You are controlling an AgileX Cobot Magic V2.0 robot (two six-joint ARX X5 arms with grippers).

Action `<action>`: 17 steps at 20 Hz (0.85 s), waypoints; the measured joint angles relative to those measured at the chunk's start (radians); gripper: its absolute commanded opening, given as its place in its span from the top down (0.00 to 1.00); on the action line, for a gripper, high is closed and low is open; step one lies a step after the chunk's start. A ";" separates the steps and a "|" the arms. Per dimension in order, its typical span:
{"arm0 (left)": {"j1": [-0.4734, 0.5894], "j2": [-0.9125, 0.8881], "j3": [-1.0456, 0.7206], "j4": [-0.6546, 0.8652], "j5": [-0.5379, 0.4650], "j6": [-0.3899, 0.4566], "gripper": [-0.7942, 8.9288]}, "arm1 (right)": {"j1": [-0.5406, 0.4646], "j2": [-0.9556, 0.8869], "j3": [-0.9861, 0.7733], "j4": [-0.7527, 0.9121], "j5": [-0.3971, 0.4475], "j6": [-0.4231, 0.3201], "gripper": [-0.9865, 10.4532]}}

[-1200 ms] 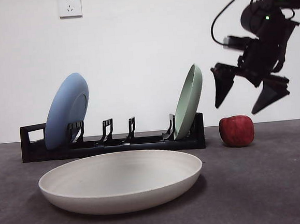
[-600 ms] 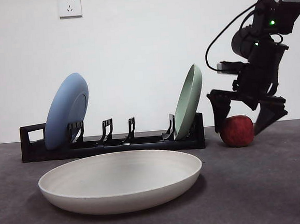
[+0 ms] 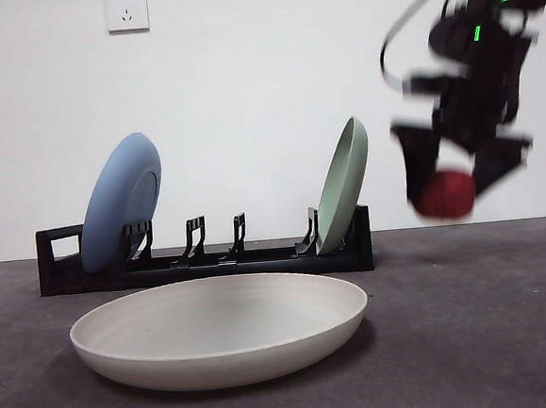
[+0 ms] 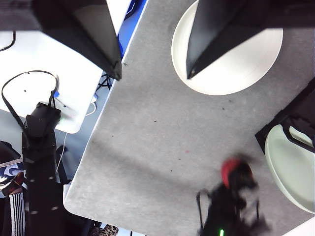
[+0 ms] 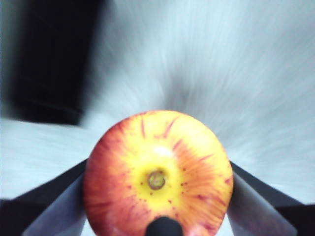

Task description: Take the yellow plate from the plate rack,put the plate on the table,take the apple from the table,put the apple in the plate

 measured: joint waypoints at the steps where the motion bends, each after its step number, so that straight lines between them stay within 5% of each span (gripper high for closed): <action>1: 0.000 0.000 0.000 0.000 0.000 0.000 0.69 | 0.000 -0.074 0.000 -0.011 -0.003 0.000 0.92; 7: 0.000 0.001 0.000 -0.021 0.001 0.000 0.69 | 0.140 -0.313 0.005 -0.187 -0.097 -0.018 0.92; 17: 0.000 0.002 0.000 -0.225 0.176 0.000 0.69 | 0.523 -0.230 0.005 -0.212 -0.104 -0.071 0.92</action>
